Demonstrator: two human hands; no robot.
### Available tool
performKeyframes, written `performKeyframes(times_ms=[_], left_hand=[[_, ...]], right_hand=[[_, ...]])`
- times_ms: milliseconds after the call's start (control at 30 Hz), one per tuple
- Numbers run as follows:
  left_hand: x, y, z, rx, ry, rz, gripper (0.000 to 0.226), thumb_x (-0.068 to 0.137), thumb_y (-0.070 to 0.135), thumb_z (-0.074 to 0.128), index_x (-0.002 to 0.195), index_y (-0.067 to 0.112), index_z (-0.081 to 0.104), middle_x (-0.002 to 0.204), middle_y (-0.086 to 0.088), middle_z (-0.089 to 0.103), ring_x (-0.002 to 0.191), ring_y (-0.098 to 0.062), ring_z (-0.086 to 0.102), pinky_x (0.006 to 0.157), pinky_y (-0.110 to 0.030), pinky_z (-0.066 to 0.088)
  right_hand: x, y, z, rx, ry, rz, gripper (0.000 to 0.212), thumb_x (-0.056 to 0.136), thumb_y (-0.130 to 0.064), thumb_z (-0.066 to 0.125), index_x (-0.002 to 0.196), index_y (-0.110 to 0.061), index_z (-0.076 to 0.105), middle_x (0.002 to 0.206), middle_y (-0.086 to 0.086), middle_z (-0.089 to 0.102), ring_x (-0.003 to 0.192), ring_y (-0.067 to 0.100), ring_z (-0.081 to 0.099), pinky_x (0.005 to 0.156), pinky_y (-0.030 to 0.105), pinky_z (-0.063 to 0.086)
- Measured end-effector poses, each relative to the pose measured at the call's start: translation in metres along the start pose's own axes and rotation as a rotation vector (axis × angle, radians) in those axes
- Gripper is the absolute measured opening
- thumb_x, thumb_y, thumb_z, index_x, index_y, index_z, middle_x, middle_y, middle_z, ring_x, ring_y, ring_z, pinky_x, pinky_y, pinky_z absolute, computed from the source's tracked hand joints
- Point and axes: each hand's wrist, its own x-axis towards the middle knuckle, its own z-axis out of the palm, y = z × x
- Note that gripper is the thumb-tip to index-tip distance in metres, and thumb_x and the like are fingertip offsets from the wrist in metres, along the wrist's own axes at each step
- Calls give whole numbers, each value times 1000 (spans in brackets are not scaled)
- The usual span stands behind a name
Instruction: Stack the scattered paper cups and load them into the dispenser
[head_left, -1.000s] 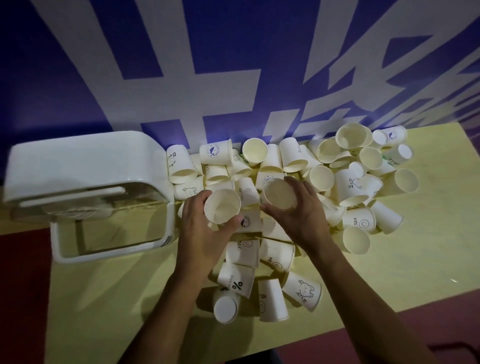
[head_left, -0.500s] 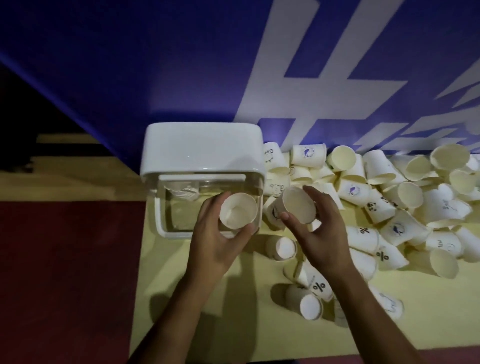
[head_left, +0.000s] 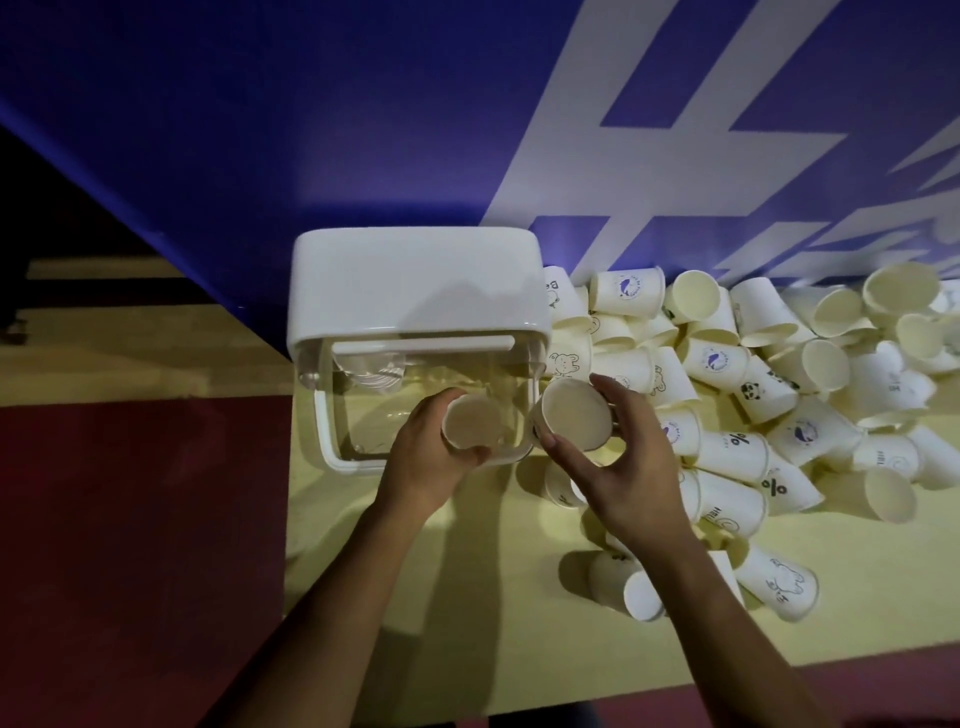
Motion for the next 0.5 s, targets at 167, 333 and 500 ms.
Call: performKeyframes(times_ms=[167, 333, 500], left_hand=[[7, -2, 7, -10, -48, -30, 84, 70, 31, 92, 143, 33, 50, 140, 11, 59, 125, -15, 57, 103, -39, 50], [11, -4, 9, -41, -131, -51, 95, 62, 48, 91, 143, 38, 44, 136, 8, 59, 122, -19, 59, 102, -44, 53], [8, -12, -3, 65, -193, -37, 97, 81, 32, 82, 158, 32, 22, 154, 5, 47, 139, -18, 48, 112, -40, 44]], right_hand=[[3, 1, 7, 42, -25, -13, 73, 76, -43, 88, 138, -21, 55, 128, -16, 59, 118, 2, 56, 93, 13, 45], [6, -5, 29, 26, -73, -84, 77, 74, -42, 90, 138, -16, 57, 132, -7, 61, 121, 3, 55, 98, 15, 45], [12, -6, 54, 21, -129, -114, 73, 75, -39, 90, 137, -21, 56, 128, -13, 59, 116, 2, 55, 99, 12, 41]])
